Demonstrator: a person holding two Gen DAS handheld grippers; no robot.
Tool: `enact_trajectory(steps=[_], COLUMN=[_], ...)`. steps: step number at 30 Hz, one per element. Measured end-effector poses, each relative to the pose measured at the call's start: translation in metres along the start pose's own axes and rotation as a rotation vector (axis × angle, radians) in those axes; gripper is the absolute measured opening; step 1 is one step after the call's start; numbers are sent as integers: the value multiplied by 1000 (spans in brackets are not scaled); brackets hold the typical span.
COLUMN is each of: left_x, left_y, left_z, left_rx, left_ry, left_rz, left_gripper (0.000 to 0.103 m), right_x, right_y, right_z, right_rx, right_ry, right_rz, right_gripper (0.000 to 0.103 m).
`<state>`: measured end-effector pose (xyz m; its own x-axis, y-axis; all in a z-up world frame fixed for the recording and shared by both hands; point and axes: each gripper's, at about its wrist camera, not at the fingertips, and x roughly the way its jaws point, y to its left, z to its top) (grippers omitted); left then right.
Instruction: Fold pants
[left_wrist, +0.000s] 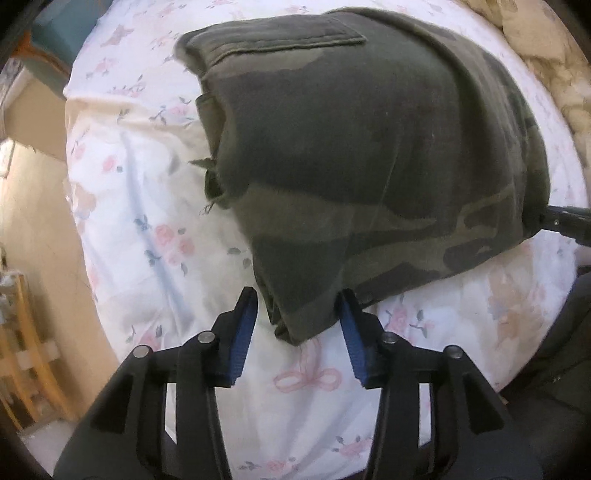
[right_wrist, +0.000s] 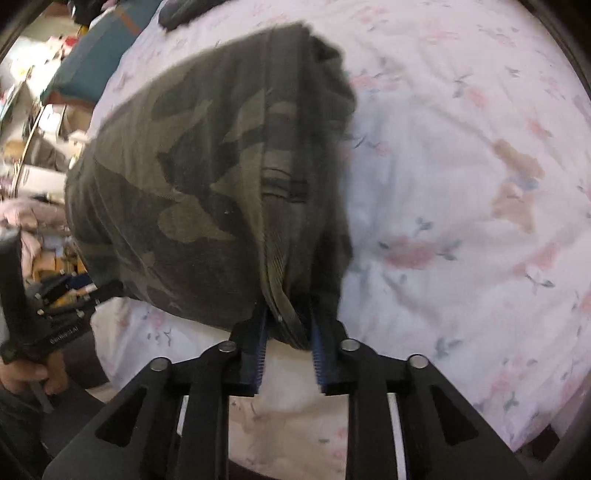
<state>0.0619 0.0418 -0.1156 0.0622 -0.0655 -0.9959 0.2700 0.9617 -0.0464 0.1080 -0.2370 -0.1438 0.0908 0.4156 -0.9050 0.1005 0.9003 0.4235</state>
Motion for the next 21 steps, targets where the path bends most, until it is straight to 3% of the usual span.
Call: enact_trajectory(steps=[4, 9, 12, 16, 17, 18, 21], left_x=[-26, -68, -89, -84, -77, -75, -49], left_y=[22, 32, 45, 42, 44, 47, 61], left_z=[-4, 5, 37, 83, 95, 108, 130], left_rx=[-84, -88, -136, -194, -219, -243, -343], left_ry=[-35, -147, -230, -272, -271, -272, -240], left_rz=[-47, -41, -95, -81, -74, -73, -115], left_gripper=[59, 62, 73, 73, 73, 73, 73], right_x=[-32, -76, -91, -79, -73, -67, -41], right_y=[-9, -10, -19, -24, -26, -24, -15], right_z=[3, 22, 43, 86, 101, 109, 132], right_rx=[43, 9, 67, 139, 157, 161, 137], right_ry=[-81, -243, -306, -267, -246, -233, -198], right_rz=[42, 22, 124, 279, 311, 317, 268], right_gripper=[27, 27, 29, 32, 38, 45, 46])
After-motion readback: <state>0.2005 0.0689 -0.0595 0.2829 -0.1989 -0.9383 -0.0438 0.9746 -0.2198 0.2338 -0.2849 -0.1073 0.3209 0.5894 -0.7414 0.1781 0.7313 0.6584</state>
